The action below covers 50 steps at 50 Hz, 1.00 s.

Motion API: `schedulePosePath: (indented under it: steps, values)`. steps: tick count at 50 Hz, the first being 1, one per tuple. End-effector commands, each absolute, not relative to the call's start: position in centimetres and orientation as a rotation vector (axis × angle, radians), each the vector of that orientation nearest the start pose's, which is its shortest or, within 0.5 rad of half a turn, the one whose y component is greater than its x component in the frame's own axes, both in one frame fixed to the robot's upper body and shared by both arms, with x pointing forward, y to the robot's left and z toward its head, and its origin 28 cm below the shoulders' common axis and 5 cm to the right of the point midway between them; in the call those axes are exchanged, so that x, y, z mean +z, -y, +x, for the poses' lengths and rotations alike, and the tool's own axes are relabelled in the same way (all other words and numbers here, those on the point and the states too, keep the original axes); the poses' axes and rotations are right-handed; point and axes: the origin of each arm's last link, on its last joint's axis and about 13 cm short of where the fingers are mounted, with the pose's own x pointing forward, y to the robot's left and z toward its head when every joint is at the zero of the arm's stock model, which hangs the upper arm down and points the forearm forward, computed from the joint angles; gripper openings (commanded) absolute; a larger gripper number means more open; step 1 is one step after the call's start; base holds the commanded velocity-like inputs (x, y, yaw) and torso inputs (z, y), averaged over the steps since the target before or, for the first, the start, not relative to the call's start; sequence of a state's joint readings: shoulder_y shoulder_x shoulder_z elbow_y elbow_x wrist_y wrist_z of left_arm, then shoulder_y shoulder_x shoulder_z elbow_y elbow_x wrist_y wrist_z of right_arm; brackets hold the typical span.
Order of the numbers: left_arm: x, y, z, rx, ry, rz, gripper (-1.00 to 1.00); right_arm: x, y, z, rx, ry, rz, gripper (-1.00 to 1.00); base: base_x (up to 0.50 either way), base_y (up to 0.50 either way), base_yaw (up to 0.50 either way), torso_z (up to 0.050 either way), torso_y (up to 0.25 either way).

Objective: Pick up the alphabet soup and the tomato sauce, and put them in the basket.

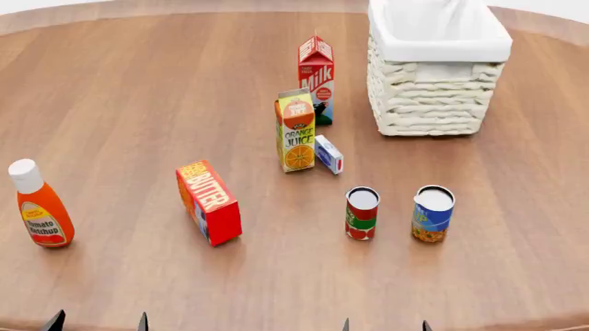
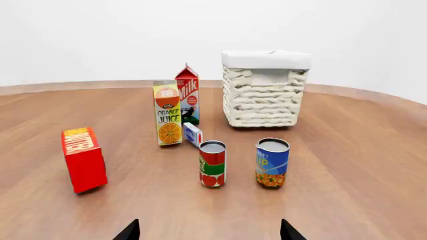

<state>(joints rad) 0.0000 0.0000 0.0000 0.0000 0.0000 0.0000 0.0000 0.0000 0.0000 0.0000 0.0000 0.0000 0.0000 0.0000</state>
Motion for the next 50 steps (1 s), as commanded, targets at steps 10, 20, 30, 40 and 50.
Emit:
schedulePosePath:
  steps: [10, 20, 30, 40, 50]
  values:
    - [1.8, -20.6, 20.7, -0.005, 0.018, 0.016, 1.00, 1.3, 9.7, 21.2, -0.014, -0.008, 0.013, 1.00, 0.00, 0.00, 0.00, 0.000, 0.000]
    - [5.9, -21.6, 21.4, 0.036, 0.171, 0.058, 1.00, 4.8, 9.9, 22.0, -0.020, 0.129, 0.012, 1.00, 0.00, 0.00, 0.00, 0.000, 0.000]
    - [13.9, -23.3, 20.5, 0.089, 0.420, 0.140, 1.00, 12.4, 10.7, 22.3, -0.038, 0.356, -0.022, 1.00, 0.00, 0.00, 0.00, 0.000, 0.000]
    - [17.8, -22.8, 18.7, 0.062, 0.552, 0.161, 1.00, 16.3, 10.5, 20.3, -0.016, 0.490, -0.008, 1.00, 0.00, 0.00, 0.00, 0.002, 0.000]
    - [17.4, -22.7, 18.7, 0.047, 0.547, 0.150, 1.00, 16.5, 10.4, 20.1, -0.009, 0.500, -0.004, 1.00, 0.00, 0.00, 0.00, 0.048, 0.000]
